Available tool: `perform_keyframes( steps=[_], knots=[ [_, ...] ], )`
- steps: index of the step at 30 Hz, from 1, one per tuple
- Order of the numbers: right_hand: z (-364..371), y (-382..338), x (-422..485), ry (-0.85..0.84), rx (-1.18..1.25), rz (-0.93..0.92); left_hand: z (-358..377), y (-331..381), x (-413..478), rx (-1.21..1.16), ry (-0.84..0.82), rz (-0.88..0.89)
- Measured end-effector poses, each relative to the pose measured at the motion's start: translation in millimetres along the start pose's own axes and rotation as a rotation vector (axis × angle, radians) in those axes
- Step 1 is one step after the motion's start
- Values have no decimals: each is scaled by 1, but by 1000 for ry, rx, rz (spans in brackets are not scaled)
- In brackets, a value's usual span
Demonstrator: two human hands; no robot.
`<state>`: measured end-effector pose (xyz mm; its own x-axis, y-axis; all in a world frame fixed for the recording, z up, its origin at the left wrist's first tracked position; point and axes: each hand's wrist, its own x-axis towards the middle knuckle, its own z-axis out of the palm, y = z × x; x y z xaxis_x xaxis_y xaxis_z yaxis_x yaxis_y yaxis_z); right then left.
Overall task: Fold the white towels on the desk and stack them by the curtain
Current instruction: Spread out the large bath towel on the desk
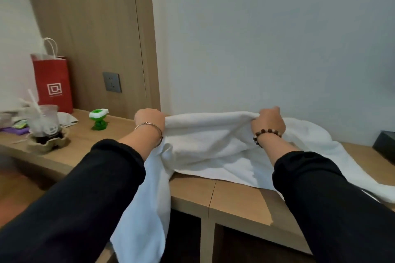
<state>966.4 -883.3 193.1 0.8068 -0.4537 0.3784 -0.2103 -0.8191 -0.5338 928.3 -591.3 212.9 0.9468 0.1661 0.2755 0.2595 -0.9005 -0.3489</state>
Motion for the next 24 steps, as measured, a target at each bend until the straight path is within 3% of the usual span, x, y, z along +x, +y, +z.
perform_keyframes(
  steps=[3, 5, 7, 8, 10, 12, 14, 17, 20, 22, 24],
  knots=[
    [15, -20, 25, -126, 13, 16, 12, 5, 28, -381, -145, -182],
    [22, -30, 41, -230, 105, 80, 15, 3, 52, -741, -169, -329],
    [24, -44, 57, -215, 175, 41, 12, 2, 79, -1097, -136, -442],
    [21, -53, 67, -129, 214, -25, 5, 0, 92, -1260, -68, -486],
    [10, -68, 87, 103, 311, -212, -14, -4, 115, -1428, 225, -533],
    [5, -77, 102, 183, 416, -386, -26, -3, 132, -1519, 496, -397],
    [16, -79, 104, -6, 377, -430, -22, 13, 134, -1445, 449, -119],
    [54, -66, 74, -326, 127, -362, 20, 50, 117, -949, 63, 93],
    [91, -53, 24, -619, -146, -545, 63, 80, 80, -532, -347, 261],
    [107, -44, -11, -869, -310, -598, 83, 89, 56, -351, -395, 300],
    [111, -35, -38, -929, -398, -637, 95, 92, 36, -292, -337, 298]
  ],
)
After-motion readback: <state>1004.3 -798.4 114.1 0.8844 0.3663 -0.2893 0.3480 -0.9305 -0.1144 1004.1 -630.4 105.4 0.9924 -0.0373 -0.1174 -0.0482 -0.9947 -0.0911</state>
